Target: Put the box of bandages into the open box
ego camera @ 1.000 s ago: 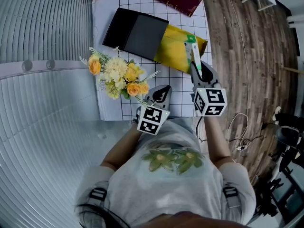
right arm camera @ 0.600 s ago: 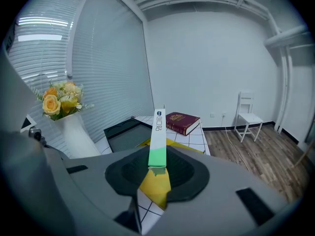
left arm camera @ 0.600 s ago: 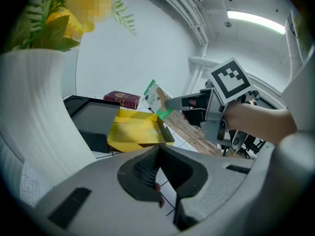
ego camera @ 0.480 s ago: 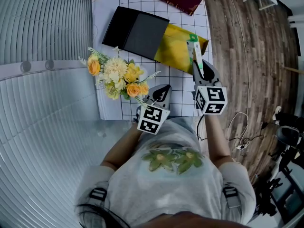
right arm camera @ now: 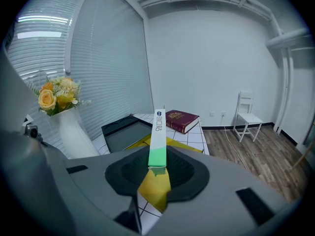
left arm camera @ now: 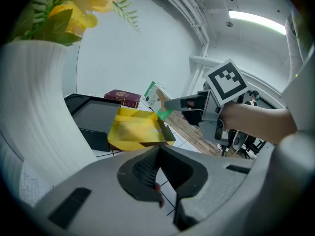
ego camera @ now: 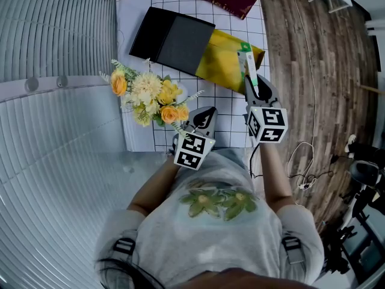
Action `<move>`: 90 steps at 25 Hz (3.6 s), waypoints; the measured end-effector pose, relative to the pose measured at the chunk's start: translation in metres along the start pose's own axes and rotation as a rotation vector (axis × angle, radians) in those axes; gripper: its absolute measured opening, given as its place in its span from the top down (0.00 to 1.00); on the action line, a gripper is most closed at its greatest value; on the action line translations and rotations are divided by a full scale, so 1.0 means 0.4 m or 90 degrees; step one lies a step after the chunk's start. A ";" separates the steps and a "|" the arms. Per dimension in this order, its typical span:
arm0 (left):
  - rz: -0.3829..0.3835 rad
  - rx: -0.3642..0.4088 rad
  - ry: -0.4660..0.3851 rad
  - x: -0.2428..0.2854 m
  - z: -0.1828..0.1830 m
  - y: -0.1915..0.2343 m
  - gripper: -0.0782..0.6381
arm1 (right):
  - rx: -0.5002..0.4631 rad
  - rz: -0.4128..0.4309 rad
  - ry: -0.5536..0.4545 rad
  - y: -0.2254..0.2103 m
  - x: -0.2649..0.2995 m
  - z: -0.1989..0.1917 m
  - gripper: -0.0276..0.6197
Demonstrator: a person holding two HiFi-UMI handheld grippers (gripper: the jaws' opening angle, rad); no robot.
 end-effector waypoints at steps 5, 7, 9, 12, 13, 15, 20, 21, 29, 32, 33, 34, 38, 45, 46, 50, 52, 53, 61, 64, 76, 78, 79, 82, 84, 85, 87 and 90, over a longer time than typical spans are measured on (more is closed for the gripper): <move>0.000 -0.001 0.000 0.001 0.001 0.002 0.88 | 0.006 -0.005 0.007 -0.009 0.012 -0.009 0.82; 0.000 -0.001 0.001 0.003 0.000 0.003 0.88 | 0.004 -0.006 0.009 -0.011 0.017 -0.012 0.82; 0.000 -0.002 0.001 0.004 -0.001 0.004 0.88 | 0.002 -0.006 0.011 -0.012 0.022 -0.014 0.82; 0.000 -0.003 0.004 0.006 -0.003 0.006 0.88 | -0.001 -0.004 0.015 -0.014 0.029 -0.016 0.82; 0.000 -0.004 0.005 0.007 -0.003 0.006 0.88 | -0.002 -0.004 0.016 -0.015 0.032 -0.017 0.82; 0.000 -0.006 0.005 0.008 -0.004 0.008 0.88 | -0.003 -0.004 0.019 -0.015 0.036 -0.018 0.82; 0.002 -0.009 0.006 0.009 -0.003 0.010 0.88 | -0.005 -0.004 0.025 -0.020 0.044 -0.024 0.82; 0.003 -0.009 0.006 0.009 -0.003 0.010 0.88 | -0.006 -0.004 0.026 -0.021 0.045 -0.025 0.82; 0.003 -0.013 0.009 0.011 -0.007 0.012 0.88 | -0.005 -0.004 0.036 -0.026 0.060 -0.033 0.82; 0.005 -0.014 0.009 0.012 -0.006 0.014 0.88 | -0.004 -0.004 0.038 -0.029 0.066 -0.036 0.82; 0.005 -0.015 0.009 0.012 -0.006 0.015 0.88 | -0.004 -0.004 0.039 -0.029 0.068 -0.037 0.82; 0.004 -0.015 0.009 0.013 -0.005 0.016 0.88 | -0.005 -0.005 0.040 -0.030 0.070 -0.038 0.82; 0.003 -0.014 0.011 0.014 -0.007 0.017 0.88 | -0.007 -0.007 0.047 -0.032 0.077 -0.045 0.82; 0.006 -0.015 0.012 0.016 -0.007 0.020 0.88 | -0.011 -0.010 0.055 -0.038 0.091 -0.050 0.82; 0.006 -0.015 0.012 0.016 -0.007 0.020 0.88 | -0.012 -0.011 0.056 -0.039 0.093 -0.051 0.82; 0.006 -0.015 0.011 0.016 -0.007 0.020 0.88 | -0.013 -0.013 0.061 -0.040 0.100 -0.056 0.82; 0.007 -0.016 0.012 0.016 -0.009 0.020 0.88 | -0.013 -0.014 0.063 -0.041 0.103 -0.058 0.82; 0.007 -0.016 0.012 0.016 -0.010 0.021 0.88 | -0.013 -0.014 0.064 -0.041 0.104 -0.059 0.82; 0.008 -0.020 0.012 0.016 -0.010 0.021 0.88 | -0.012 -0.017 0.076 -0.046 0.118 -0.068 0.82; 0.009 -0.019 0.013 0.015 -0.009 0.023 0.88 | -0.012 -0.017 0.080 -0.047 0.122 -0.070 0.82; 0.010 -0.023 0.015 0.019 -0.013 0.023 0.88 | -0.016 -0.015 0.094 -0.053 0.140 -0.083 0.82; 0.011 -0.022 0.015 0.018 -0.013 0.024 0.88 | -0.017 -0.015 0.097 -0.053 0.143 -0.085 0.82; 0.012 -0.022 0.015 0.018 -0.013 0.025 0.88 | -0.017 -0.016 0.098 -0.054 0.144 -0.086 0.82; 0.013 -0.022 0.015 0.019 -0.012 0.025 0.88 | -0.019 -0.017 0.102 -0.055 0.148 -0.089 0.82; 0.013 -0.022 0.015 0.019 -0.013 0.025 0.88 | -0.019 -0.017 0.105 -0.057 0.150 -0.092 0.82; 0.013 -0.022 0.015 0.019 -0.013 0.026 0.88 | -0.018 -0.018 0.106 -0.057 0.151 -0.093 0.82; 0.013 -0.022 0.015 0.018 -0.013 0.026 0.88 | -0.019 -0.019 0.108 -0.058 0.152 -0.095 0.82; 0.013 -0.023 0.016 0.018 -0.013 0.026 0.88 | -0.019 -0.019 0.111 -0.058 0.154 -0.098 0.82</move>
Point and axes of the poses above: the fingertips, and each gripper's own axes: x forward along the fingers, y to its left, z out of its top, the point moved 8 cm from there along -x, backward along the fingers
